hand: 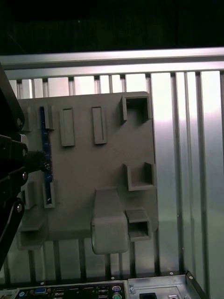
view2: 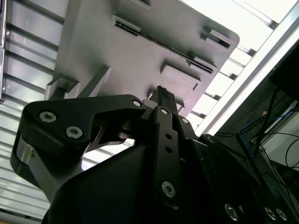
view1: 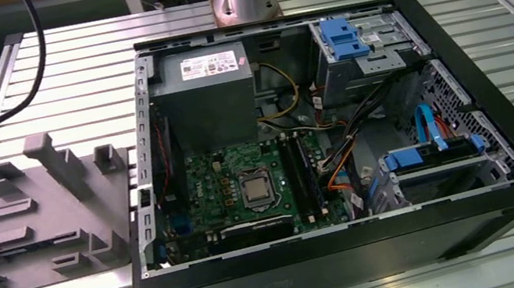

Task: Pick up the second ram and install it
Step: 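Pick up the second ram and move it above second insertion slot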

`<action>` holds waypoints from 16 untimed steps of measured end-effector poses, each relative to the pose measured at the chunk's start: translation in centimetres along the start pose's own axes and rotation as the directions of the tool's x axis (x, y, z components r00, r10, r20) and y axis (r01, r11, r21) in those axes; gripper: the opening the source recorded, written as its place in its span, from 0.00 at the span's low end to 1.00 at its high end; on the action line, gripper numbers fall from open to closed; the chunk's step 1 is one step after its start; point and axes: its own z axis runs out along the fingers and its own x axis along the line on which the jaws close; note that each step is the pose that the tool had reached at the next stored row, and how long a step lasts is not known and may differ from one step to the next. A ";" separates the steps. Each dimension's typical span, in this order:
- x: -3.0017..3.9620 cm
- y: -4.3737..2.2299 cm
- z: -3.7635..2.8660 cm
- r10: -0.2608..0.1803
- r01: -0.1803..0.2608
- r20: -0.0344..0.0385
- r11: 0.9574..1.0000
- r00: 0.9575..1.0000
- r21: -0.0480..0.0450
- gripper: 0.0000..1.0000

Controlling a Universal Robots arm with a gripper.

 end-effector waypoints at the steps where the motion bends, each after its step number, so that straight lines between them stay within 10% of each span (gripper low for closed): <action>1: 0.02 -0.03 0.02 0.000 0.000 0.000 1.000 1.000 0.000 0.11; 16: 0.04 -0.05 0.04 -0.023 0.023 -0.001 1.000 1.000 -0.001 0.11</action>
